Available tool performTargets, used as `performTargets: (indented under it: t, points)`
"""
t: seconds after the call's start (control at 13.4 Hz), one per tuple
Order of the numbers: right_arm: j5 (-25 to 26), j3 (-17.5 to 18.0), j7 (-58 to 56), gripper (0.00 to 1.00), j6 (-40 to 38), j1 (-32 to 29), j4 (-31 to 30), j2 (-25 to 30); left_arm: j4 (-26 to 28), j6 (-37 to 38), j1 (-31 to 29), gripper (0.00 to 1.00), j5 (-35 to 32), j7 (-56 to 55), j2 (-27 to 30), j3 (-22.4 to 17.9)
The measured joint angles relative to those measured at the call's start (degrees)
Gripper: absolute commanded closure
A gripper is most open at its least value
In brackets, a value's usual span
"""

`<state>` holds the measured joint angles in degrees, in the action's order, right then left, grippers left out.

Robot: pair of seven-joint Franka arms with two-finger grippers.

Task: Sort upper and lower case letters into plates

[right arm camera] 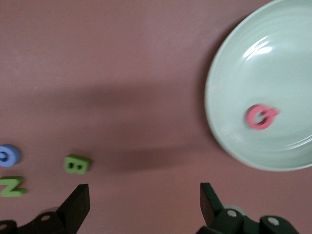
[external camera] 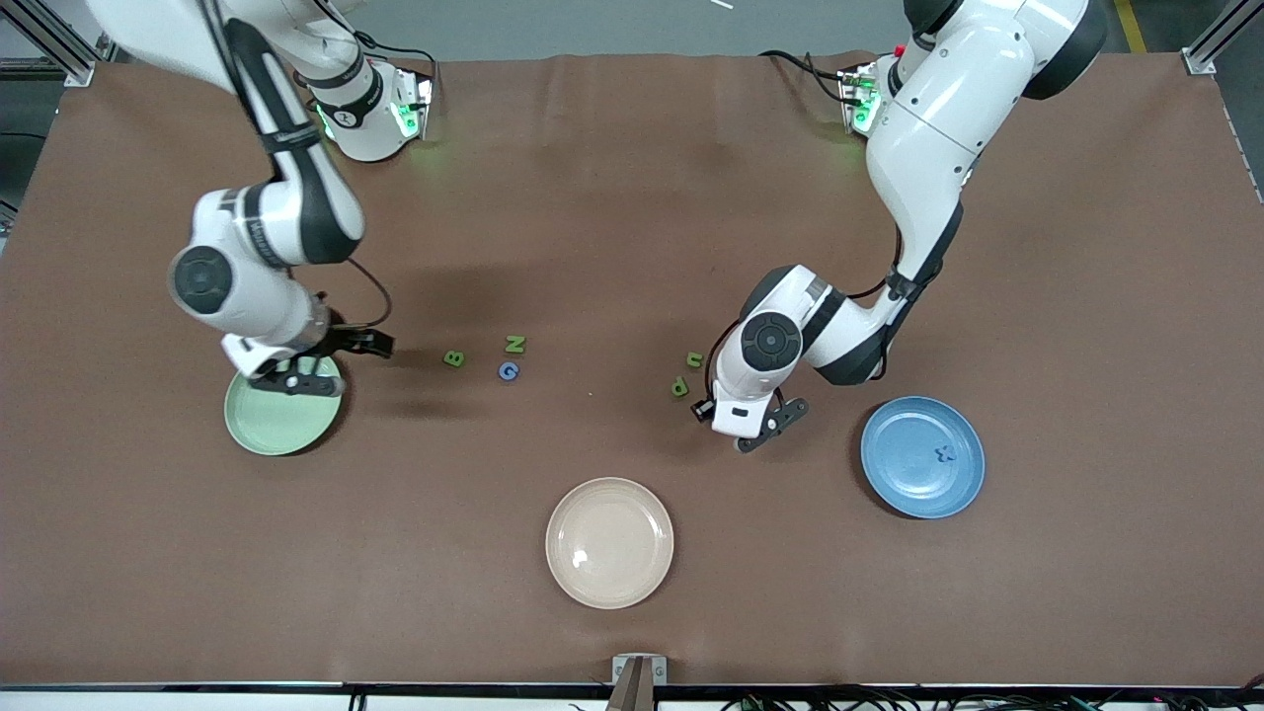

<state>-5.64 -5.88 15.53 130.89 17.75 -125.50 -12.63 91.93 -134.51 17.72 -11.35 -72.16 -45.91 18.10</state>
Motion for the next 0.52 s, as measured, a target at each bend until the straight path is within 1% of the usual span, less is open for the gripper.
performTargets:
  t: [0.07, 0.15, 0.45, 0.52]
  points:
    - [0.0, 0.1, 3.9, 0.0, 1.3, 2.1, -0.3, -0.2, -0.2, 0.1, 0.0, 0.91, 0.0, 0.0, 0.1, 0.0]
    - [0.0, 0.1, 7.3, 0.0, 2.4, 3.8, -0.5, -0.7, -0.2, 0.1, 0.0, 1.0, 0.0, 0.0, 0.1, 0.0]
    - [0.0, 0.0, 15.7, 0.0, 8.2, 8.9, -0.9, -4.5, -0.7, 0.0, -0.4, 1.0, 0.0, 0.5, 0.1, -0.2]
    - [0.0, 0.1, 16.7, 0.02, 10.2, 9.8, -1.0, -5.9, -1.0, 0.0, -1.2, 1.0, 0.0, 1.4, 0.4, -0.3]
